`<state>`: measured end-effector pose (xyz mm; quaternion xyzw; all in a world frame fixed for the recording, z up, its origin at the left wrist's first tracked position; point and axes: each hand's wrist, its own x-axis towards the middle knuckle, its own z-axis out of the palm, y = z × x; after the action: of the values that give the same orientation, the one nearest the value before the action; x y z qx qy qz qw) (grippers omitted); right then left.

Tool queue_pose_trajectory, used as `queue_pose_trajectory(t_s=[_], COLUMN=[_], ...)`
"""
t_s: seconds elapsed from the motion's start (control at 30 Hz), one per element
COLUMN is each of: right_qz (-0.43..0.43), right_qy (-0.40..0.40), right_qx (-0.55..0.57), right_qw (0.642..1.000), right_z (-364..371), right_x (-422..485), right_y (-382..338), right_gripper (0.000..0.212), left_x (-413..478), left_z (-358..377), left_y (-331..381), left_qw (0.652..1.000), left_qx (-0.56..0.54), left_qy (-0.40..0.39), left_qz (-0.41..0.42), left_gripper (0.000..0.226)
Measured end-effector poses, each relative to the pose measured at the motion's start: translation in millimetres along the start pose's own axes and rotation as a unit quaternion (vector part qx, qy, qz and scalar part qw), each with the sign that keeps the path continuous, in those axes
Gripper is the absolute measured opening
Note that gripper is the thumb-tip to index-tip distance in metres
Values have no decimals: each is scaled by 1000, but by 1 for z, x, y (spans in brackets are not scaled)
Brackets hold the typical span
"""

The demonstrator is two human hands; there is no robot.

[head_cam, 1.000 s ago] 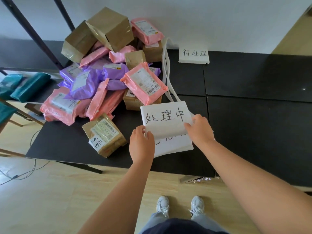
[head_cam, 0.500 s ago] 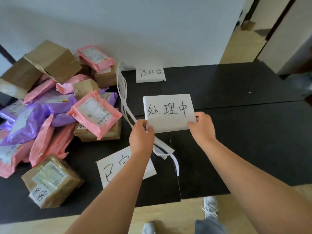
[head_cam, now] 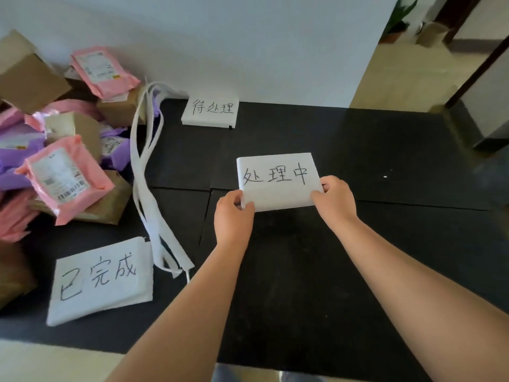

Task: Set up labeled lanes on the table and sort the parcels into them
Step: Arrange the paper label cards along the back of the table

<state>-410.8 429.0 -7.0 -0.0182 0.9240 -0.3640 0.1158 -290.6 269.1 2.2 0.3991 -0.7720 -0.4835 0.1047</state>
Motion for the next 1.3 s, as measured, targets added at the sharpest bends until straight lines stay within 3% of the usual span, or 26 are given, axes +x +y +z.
queue_pose_trajectory(t_s=[0.23,0.53,0.87,1.13,1.2,1.3], right_qz=[6,14,10,4,10,26], right_qy=[-31,6,26,-11,-22,-34], right_qx=[10,-13,-42,-49,-51,-67], right_qw=[999,1000,999,999,998,997], right_z=[-15,-5,28,64,71,75], right_x=[52,145,263,315,319,323], right_y=[16,-5,-27,-35,-35,-34], right_gripper=[24,33,39,39,35,13], left_x=[28,128,257,318,324,328], left_z=[38,76,121,144,146,149], left_y=[22,57,76,71,68,66], left_qw=[999,995,989,984,982,977], left_qx=[41,87,125,161,170,186], left_qy=[-1,-19,-17,-48,-61,-86], left_qz=[2,51,78,53,50,52], left_gripper=[33,39,37,49,51,51])
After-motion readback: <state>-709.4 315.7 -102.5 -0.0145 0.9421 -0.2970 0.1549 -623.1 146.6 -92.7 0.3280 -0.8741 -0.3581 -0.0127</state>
